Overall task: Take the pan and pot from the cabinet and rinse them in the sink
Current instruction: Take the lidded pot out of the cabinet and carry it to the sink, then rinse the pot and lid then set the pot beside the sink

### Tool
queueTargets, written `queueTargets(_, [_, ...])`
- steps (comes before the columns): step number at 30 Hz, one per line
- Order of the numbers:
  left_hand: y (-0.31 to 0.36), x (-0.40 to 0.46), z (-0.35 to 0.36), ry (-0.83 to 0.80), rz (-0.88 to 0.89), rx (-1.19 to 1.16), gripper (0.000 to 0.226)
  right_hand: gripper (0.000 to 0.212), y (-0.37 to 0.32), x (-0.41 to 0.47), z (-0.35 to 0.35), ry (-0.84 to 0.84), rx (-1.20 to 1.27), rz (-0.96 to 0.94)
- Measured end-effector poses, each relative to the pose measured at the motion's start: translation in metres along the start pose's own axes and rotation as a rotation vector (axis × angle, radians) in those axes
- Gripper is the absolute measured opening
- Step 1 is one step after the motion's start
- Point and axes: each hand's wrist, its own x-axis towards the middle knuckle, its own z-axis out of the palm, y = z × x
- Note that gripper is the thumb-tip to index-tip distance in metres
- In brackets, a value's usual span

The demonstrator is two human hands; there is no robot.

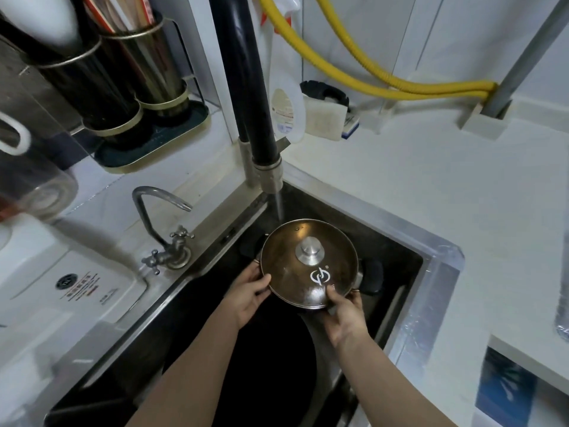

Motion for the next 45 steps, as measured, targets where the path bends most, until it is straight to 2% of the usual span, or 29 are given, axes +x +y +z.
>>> queueTargets(9, [-0.031,0.014,-0.001,0.07,-0.054,-0.105,0.039,0.041,0.005,0.021,-0.015,0.043,-0.017,-0.003])
queueTargets(15, [-0.041,0.015,0.005,0.152,-0.072,-0.063,0.041,0.059,0.009,0.023,-0.024,0.1,-0.003,0.001])
queueTargets(19, [-0.043,0.012,0.012,0.221,-0.073,-0.012,0.049,0.061,0.011,0.018,-0.021,0.136,-0.027,0.0])
queueTargets(22, [-0.042,0.008,0.02,0.314,-0.078,-0.018,0.056,0.06,0.007,0.015,-0.018,0.174,-0.08,0.025])
queueTargets(26, [-0.041,-0.003,0.032,0.369,-0.091,-0.006,0.053,0.069,0.007,0.008,-0.014,0.185,-0.155,0.076])
queueTargets(29, [-0.04,-0.021,0.037,0.37,-0.093,0.041,0.049,0.06,0.004,-0.003,-0.011,0.156,-0.271,0.126])
queueTargets(35, [-0.026,-0.081,0.046,0.342,-0.05,0.243,0.051,0.042,-0.024,-0.044,-0.001,-0.055,-0.707,0.116])
queueTargets(37, [-0.025,-0.102,0.05,0.352,-0.018,0.375,0.047,0.039,-0.033,-0.058,-0.001,-0.186,-0.978,0.036])
queueTargets(40, [-0.027,-0.13,0.059,0.354,0.029,0.569,0.047,0.045,-0.05,-0.077,-0.003,-0.434,-1.493,-0.193])
queueTargets(43, [-0.03,-0.154,0.075,0.368,0.061,0.713,0.044,0.046,-0.069,-0.095,-0.007,-0.657,-1.708,-0.252])
queueTargets(45, [-0.032,-0.163,0.088,0.416,0.081,0.713,0.041,0.044,-0.081,-0.099,-0.009,-0.762,-1.787,-0.274])
